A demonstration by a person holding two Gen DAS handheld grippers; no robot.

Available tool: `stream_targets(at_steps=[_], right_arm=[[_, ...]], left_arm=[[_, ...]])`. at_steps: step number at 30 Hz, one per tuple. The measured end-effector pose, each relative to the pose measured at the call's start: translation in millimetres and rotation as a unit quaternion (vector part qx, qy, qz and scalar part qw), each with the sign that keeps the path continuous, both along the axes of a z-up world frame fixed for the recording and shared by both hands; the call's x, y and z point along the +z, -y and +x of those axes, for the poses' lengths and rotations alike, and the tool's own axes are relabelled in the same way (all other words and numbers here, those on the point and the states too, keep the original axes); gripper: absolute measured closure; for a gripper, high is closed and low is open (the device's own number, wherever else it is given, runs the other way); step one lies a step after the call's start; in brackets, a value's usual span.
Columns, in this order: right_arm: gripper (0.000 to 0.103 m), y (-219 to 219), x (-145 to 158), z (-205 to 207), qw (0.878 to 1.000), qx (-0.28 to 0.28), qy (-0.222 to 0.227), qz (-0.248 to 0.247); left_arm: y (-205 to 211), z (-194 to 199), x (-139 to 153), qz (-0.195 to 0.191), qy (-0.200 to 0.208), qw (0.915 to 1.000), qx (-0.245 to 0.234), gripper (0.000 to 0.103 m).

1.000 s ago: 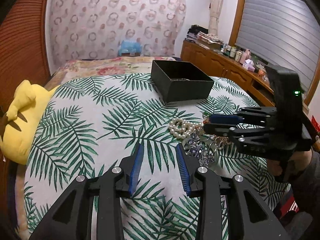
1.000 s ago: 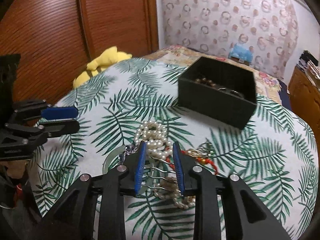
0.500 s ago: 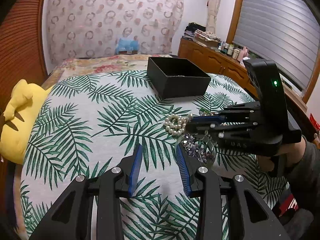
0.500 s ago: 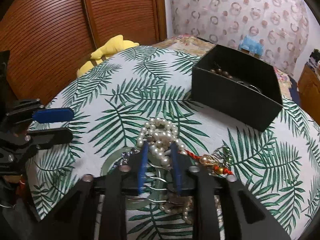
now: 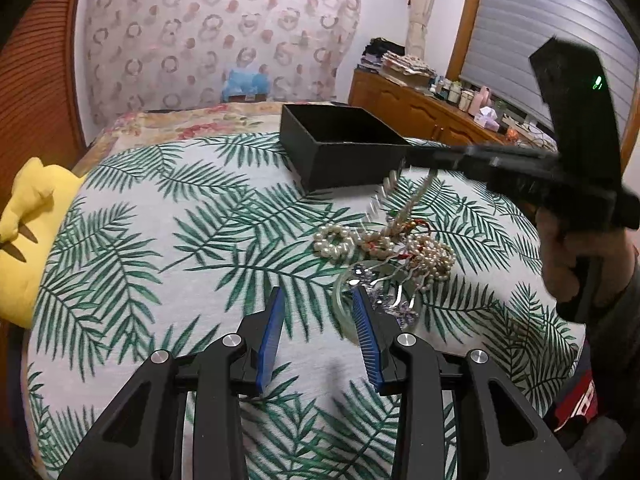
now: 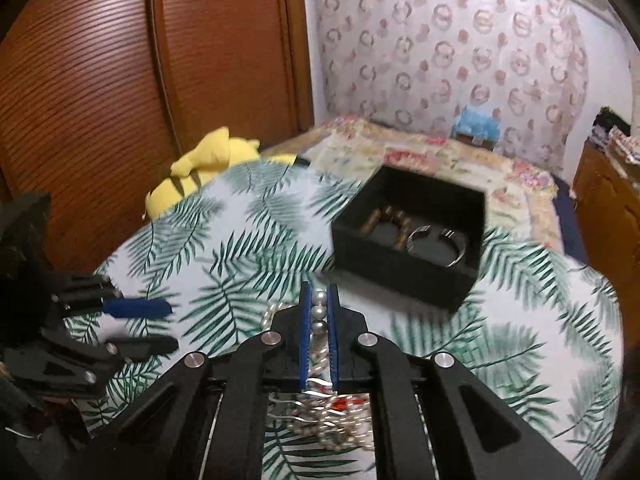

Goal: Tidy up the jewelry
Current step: 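Grasp a pearl strand with the right tool while the left tool grasps the blue crystal brooch, then carry the pearl strand into the black box with the right tool while the left tool drops the brooch there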

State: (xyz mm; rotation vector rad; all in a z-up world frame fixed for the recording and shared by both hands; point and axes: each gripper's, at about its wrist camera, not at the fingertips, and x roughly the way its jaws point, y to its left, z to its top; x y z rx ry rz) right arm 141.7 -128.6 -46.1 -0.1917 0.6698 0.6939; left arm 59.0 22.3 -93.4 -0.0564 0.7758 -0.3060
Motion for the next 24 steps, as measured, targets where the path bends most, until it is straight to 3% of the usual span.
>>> stream_targets(at_steps=[10, 18, 24], right_arm=[[0.095, 42, 33, -2, 0.998, -0.042, 0.048, -0.002], [0.095, 60, 28, -5, 0.997, -0.058, 0.047, -0.004], [0.095, 66, 24, -6, 0.997, -0.062, 0.045, -0.003]], left_arm=[[24, 19, -12, -0.029, -0.027, 0.9987, -0.032, 0.070], [42, 33, -20, 0.010, -0.039, 0.9987, -0.033, 0.070], [49, 40, -27, 0.015, -0.058, 0.9973, -0.042, 0.071]])
